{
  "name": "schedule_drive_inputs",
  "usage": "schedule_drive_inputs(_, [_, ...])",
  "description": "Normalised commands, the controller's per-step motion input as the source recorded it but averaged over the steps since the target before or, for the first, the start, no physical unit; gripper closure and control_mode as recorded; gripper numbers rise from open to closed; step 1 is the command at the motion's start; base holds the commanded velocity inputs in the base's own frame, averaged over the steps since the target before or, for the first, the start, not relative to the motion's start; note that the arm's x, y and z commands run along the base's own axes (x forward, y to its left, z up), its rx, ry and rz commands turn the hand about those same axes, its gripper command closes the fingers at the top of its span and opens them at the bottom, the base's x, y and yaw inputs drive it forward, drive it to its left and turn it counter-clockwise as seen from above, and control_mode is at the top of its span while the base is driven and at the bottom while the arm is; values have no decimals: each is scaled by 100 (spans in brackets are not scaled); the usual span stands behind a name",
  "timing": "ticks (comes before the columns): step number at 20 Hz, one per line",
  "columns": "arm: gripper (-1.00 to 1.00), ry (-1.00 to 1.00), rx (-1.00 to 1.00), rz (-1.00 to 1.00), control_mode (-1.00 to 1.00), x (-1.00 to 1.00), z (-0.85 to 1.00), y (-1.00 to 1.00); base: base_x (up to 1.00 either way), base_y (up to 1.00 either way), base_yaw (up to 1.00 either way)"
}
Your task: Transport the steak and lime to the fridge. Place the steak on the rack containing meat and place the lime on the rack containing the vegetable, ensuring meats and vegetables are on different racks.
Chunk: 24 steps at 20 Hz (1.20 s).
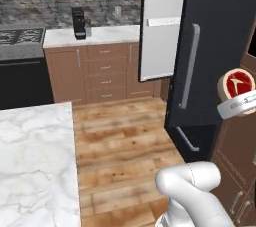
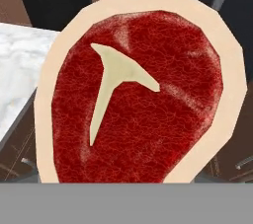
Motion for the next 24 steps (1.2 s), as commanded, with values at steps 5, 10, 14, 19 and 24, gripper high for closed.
schedule_drive_inputs(5, [100, 0, 0, 0, 100, 0, 0, 0, 100, 51, -15])
schedule_drive_inputs(10, [100, 0, 0, 0, 100, 0, 0, 0, 100, 35, -31])
schedule_drive_inputs(14, [100, 0, 0, 0, 100, 0, 0, 0, 100, 23, -26])
schedule_drive_inputs(19, [100, 0, 0, 0, 100, 0, 0, 0, 100, 21, -25])
schedule_drive_inputs(24, [100, 0, 0, 0, 100, 0, 0, 0, 100, 5, -32])
